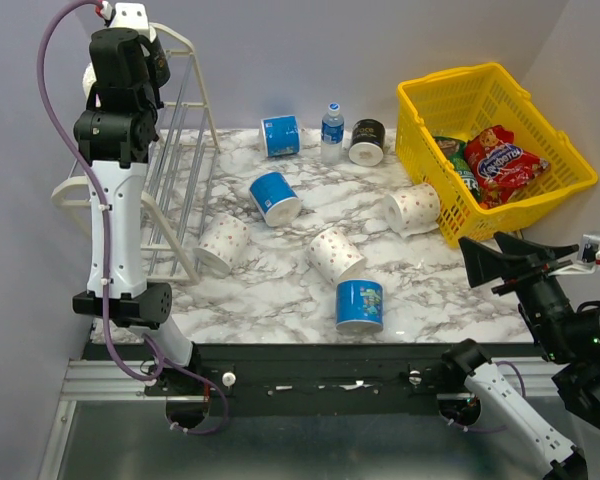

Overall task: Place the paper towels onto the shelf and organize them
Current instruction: Place the paper towel on the shelf.

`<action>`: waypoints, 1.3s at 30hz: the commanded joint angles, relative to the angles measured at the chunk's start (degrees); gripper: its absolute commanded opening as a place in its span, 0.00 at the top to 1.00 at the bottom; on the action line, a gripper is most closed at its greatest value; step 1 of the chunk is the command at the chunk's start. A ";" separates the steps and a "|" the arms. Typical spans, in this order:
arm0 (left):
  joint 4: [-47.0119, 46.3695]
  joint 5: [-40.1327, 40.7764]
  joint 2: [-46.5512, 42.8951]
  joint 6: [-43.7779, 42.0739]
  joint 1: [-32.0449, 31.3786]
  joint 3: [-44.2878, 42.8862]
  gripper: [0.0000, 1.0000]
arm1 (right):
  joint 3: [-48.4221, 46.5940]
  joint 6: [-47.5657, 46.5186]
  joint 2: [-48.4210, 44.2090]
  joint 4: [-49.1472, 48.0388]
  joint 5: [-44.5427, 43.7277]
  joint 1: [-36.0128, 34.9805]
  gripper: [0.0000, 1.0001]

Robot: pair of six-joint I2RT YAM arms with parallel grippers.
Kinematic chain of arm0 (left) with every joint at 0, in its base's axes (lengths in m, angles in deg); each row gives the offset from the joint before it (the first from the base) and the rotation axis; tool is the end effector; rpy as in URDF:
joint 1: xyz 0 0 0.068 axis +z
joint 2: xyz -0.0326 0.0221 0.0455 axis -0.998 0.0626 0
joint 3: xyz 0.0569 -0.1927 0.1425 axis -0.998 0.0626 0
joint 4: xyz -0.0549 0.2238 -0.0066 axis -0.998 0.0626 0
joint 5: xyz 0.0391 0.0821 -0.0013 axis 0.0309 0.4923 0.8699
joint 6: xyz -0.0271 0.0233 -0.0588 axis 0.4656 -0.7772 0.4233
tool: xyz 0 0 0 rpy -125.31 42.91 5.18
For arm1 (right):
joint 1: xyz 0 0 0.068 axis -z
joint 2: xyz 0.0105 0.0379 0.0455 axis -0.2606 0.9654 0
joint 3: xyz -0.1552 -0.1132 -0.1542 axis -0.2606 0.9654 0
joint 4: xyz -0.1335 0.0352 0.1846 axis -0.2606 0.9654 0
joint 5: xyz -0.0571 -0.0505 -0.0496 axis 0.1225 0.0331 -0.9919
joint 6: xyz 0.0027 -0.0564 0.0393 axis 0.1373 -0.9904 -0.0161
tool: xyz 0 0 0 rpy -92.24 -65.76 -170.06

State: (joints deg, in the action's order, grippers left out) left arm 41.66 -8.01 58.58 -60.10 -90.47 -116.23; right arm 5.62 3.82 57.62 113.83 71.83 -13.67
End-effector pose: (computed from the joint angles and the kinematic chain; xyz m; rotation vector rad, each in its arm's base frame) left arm 0.2891 0.0011 0.5017 -0.1798 1.7926 0.3420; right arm 0.0325 0.0057 0.3952 0.0627 1.4196 0.5860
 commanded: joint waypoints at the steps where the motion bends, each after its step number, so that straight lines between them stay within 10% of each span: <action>1: -2.25 -1.87 0.60 0.74 1.33 -2.60 0.73 | 0.63 -1.57 0.82 -1.79 -0.18 -0.05 0.00; 39: -1.90 -1.25 3.59 1.62 1.51 -3.83 0.60 | 2.22 -4.12 1.53 -4.86 -1.41 -0.05 0.00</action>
State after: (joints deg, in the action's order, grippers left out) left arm 41.68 -10.46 62.01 -58.13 -89.38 -118.46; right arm 7.61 0.94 59.04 109.81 71.76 -13.67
